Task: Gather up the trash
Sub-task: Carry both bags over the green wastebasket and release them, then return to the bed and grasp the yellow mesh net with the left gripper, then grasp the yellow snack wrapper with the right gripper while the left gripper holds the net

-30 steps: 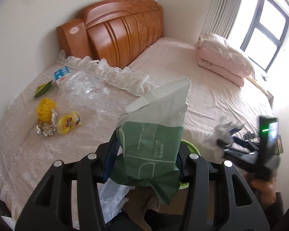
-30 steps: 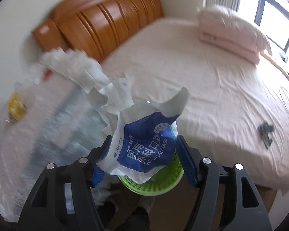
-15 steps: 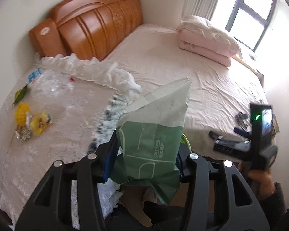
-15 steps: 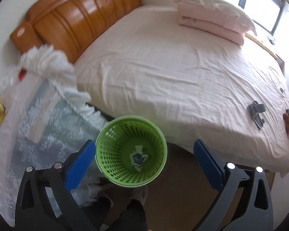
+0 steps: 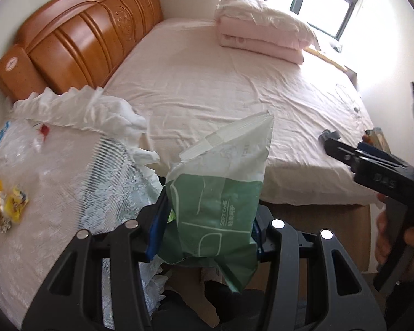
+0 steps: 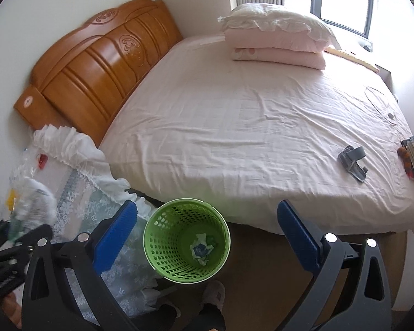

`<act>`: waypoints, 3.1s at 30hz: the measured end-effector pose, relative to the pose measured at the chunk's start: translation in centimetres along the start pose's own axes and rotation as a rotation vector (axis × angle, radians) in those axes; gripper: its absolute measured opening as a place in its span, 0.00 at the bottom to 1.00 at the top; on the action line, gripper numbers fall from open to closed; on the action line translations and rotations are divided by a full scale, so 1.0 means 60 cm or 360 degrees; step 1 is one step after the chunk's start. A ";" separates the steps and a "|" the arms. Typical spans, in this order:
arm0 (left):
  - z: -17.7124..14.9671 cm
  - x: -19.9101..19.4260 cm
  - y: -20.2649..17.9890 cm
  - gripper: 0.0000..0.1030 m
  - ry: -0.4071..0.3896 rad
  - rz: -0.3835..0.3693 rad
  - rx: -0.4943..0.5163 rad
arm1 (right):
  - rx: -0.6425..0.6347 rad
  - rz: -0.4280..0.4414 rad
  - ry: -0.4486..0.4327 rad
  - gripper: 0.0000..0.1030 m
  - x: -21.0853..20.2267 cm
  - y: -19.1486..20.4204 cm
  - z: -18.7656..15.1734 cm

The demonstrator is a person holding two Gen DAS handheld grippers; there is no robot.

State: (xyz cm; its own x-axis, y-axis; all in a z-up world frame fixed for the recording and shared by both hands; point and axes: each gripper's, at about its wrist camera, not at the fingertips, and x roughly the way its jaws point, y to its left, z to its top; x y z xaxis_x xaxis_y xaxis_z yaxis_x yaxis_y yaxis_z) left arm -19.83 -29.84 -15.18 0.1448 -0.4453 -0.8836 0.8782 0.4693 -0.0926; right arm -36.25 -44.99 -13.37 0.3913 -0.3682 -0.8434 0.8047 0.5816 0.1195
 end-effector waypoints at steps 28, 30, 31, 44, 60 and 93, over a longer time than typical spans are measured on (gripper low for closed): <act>-0.018 -0.149 0.107 0.93 -0.0365 0.0201 -0.0193 | -0.0078 0.0194 -0.0082 0.98 -0.044 0.105 0.034; -0.037 -0.181 0.145 0.93 -0.0412 0.0295 -0.0267 | -0.0129 0.0262 -0.0100 0.98 -0.052 0.140 0.038; -0.051 -0.195 0.167 0.93 -0.0425 0.0344 -0.0314 | -0.0149 0.0287 -0.0105 0.98 -0.054 0.153 0.039; -0.176 -0.253 0.366 0.93 -0.0383 0.0625 -0.0760 | -0.0519 0.0557 0.0008 0.98 -0.027 0.391 0.015; -0.161 -0.145 0.661 0.89 -0.0230 0.0599 -0.1042 | -0.0615 0.0538 0.0195 0.98 0.007 0.483 -0.048; -0.125 -0.108 0.767 0.34 -0.0147 0.0356 -0.1284 | -0.0870 0.0701 0.0306 0.98 0.098 0.696 -0.102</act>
State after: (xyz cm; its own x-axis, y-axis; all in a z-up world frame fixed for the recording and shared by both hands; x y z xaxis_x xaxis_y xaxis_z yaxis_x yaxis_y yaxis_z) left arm 16.19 0.36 -17.18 0.3441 -0.3208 -0.8824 0.2343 0.9394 -0.2502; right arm -3.08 -18.42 -16.58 0.5014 0.0882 -0.8607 0.2328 0.9443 0.2324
